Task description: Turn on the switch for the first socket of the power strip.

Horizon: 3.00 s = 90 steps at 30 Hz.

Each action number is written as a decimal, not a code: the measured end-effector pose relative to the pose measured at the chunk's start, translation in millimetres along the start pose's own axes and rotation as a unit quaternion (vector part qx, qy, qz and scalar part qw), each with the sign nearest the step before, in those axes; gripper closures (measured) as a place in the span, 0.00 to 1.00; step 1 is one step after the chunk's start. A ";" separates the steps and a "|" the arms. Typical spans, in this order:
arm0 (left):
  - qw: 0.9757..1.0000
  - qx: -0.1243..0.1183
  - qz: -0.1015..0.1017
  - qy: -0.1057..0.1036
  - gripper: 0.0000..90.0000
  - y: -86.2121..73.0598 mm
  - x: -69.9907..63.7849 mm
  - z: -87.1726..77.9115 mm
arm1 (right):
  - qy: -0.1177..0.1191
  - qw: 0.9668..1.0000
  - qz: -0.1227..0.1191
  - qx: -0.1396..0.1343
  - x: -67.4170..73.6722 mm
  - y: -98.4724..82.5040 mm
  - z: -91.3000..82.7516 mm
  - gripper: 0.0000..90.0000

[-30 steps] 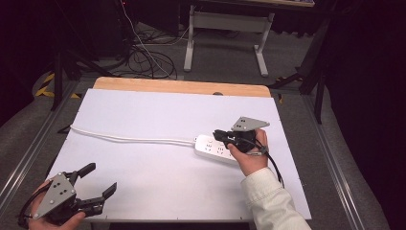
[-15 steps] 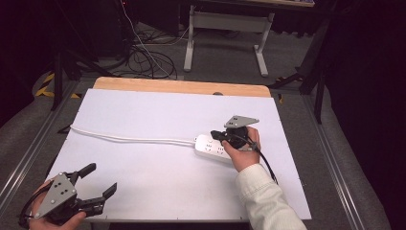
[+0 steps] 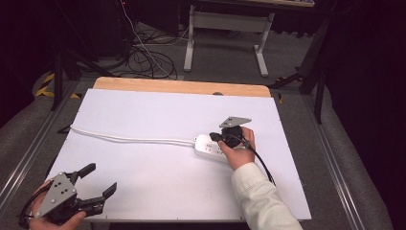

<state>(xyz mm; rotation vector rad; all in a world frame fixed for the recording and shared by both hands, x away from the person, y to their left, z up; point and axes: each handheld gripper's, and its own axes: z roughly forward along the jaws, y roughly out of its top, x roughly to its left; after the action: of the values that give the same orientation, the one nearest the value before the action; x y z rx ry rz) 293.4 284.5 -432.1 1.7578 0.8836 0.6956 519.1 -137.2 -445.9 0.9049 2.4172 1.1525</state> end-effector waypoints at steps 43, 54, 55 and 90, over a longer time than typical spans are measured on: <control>1.000 0.001 0.000 0.001 0.17 0.2 -0.5 -1.4 | -0.023 0.999 -0.014 0.026 4.6 -5.1 14.7 1.00; 1.000 0.001 0.000 0.001 0.17 0.0 -0.2 -0.9 | -0.023 0.999 -0.008 0.027 4.4 -5.7 15.6 1.00; 1.000 0.001 0.000 0.002 0.17 0.1 -0.2 -1.0 | -0.024 0.999 -0.009 0.027 4.9 -5.8 15.6 1.00; 1.000 0.002 0.001 -0.005 0.17 1.2 -2.4 0.8 | -0.036 0.999 -0.003 0.038 8.2 -4.6 16.7 1.00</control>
<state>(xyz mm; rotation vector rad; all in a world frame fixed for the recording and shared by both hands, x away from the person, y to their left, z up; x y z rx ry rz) 293.0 281.9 -431.4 1.7647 0.8781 0.6865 519.8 -124.3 -460.1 0.9459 2.4186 1.0146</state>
